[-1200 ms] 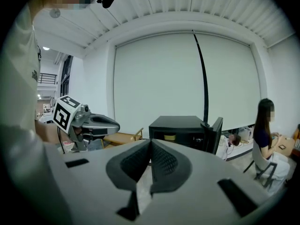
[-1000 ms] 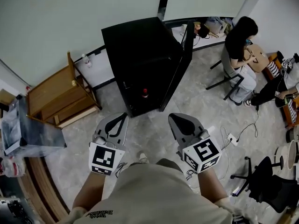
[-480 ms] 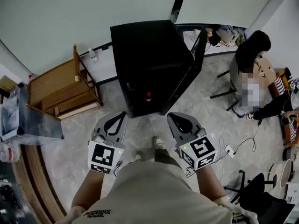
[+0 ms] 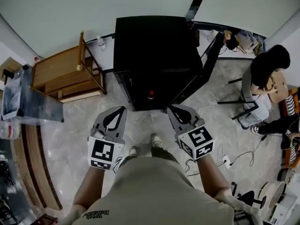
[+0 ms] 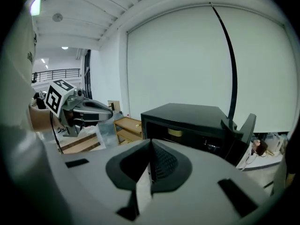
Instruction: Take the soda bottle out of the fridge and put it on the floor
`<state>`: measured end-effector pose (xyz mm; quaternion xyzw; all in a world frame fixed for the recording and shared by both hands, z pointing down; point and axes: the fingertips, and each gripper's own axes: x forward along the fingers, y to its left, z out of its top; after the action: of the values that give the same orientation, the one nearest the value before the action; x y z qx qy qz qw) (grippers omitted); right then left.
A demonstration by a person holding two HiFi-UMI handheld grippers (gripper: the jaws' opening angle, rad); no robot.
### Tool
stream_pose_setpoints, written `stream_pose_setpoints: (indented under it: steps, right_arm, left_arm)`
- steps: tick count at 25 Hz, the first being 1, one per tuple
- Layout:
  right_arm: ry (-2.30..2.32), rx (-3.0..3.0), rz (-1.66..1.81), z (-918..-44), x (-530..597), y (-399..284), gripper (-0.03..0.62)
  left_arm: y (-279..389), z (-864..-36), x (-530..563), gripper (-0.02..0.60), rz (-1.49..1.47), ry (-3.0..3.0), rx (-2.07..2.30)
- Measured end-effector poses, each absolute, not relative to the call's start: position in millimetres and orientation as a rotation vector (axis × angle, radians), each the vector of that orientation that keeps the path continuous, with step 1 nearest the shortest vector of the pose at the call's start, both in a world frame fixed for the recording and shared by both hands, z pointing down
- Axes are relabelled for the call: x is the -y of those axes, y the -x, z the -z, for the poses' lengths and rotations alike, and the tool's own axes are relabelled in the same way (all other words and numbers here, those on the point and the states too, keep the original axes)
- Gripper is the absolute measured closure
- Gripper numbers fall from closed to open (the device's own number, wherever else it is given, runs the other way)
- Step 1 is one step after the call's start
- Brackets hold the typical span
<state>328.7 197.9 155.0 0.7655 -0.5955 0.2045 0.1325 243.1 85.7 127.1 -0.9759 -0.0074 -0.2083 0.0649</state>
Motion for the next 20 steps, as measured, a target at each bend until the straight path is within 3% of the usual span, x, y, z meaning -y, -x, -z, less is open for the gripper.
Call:
stream_pose_setpoints:
  steps: [7, 10, 20]
  right_arm:
    - [-2.116, 1.777, -0.675, -204, -175, -364, 0.591]
    - [-2.047, 1.777, -0.718, -232, -165, -371, 0.508]
    - [-1.908, 1.783, -0.824, -335, -127, -392, 0.460]
  left_arm:
    - [-267, -159, -88, 0.575, 0.720, 2.964, -0.042]
    - [-275, -170, -84, 0.575, 0.756, 2.960, -0.078]
    - [-275, -223, -59, 0.575, 0.888, 2.984, -0.220]
